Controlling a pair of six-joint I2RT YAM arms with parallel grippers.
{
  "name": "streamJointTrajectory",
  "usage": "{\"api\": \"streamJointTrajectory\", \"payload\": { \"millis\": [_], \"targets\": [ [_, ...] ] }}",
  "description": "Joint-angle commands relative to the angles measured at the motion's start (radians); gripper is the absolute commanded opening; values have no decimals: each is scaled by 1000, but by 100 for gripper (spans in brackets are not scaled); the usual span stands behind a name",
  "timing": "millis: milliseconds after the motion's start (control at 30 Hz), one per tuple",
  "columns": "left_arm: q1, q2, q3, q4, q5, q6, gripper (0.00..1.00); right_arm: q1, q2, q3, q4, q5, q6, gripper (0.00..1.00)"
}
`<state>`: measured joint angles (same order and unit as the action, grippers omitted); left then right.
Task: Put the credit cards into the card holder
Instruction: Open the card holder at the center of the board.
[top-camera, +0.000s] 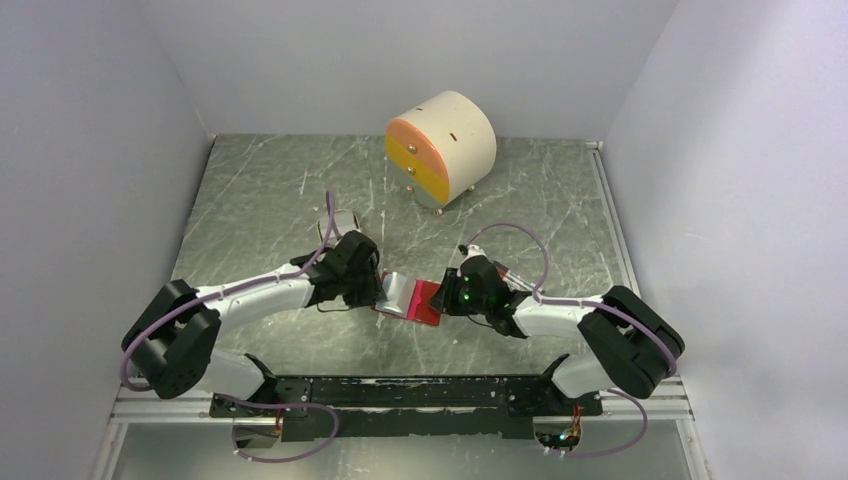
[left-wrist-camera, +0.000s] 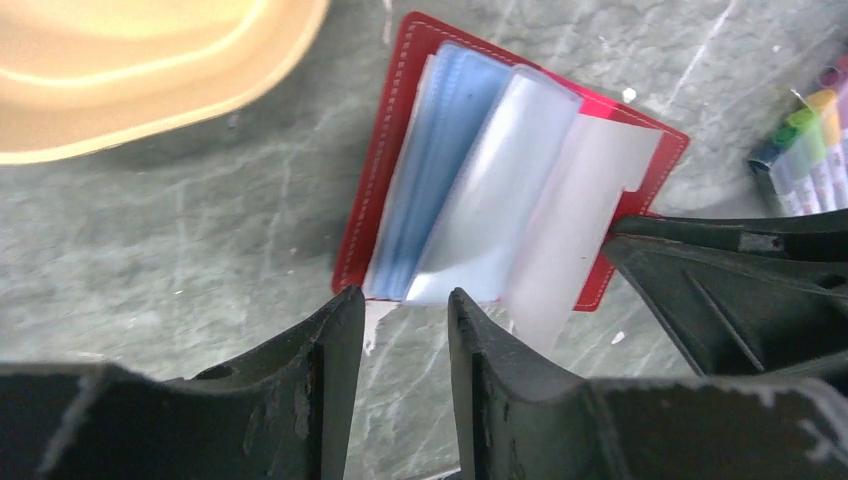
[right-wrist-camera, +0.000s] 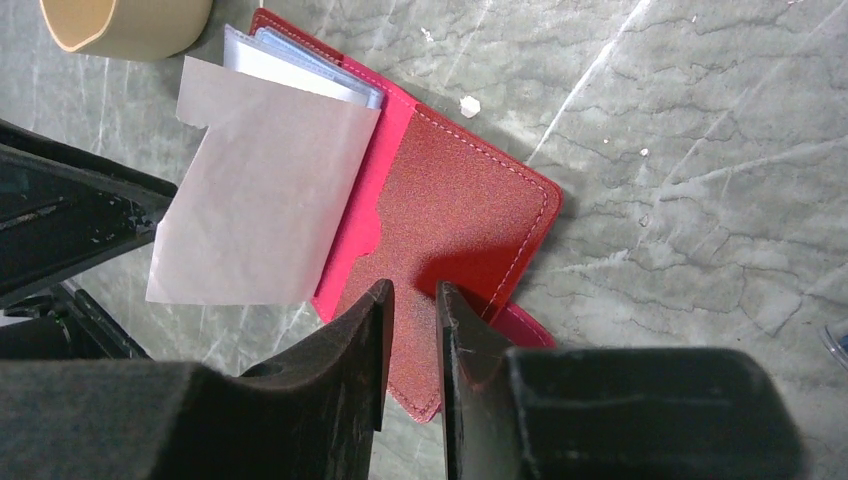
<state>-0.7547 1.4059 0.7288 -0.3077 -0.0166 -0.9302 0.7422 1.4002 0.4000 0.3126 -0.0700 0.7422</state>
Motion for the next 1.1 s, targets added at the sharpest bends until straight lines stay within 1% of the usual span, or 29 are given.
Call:
{"api": "streamJointTrajectory", "payload": {
  "millis": [0, 167, 367, 533, 700, 867, 967, 1067],
  "targets": [
    [-4, -49, 21, -89, -92, 4, 41, -2, 26, -63, -45, 12, -39, 27],
    [-4, -17, 37, -98, -113, -3, 40, 0, 22, -63, -43, 5, -47, 26],
    [-4, 70, 72, -34, -97, 25, 37, -1, -3, -65, -51, 5, -54, 26],
    [-4, 91, 76, 6, -68, 37, 37, 0, -35, -74, -59, 11, -56, 26],
    [-5, 96, 66, 65, -10, 56, 38, -1, -50, -72, -61, 10, -59, 26],
    [-5, 123, 74, 82, 30, 67, 38, -1, -44, -67, -56, 2, -60, 26],
    [-7, 135, 80, 67, 14, 60, 37, -1, -50, -65, -55, -1, -58, 26],
    [-9, 120, 86, 28, -37, 48, 37, 0, -60, -66, -59, 2, -60, 26]
  ]
}}
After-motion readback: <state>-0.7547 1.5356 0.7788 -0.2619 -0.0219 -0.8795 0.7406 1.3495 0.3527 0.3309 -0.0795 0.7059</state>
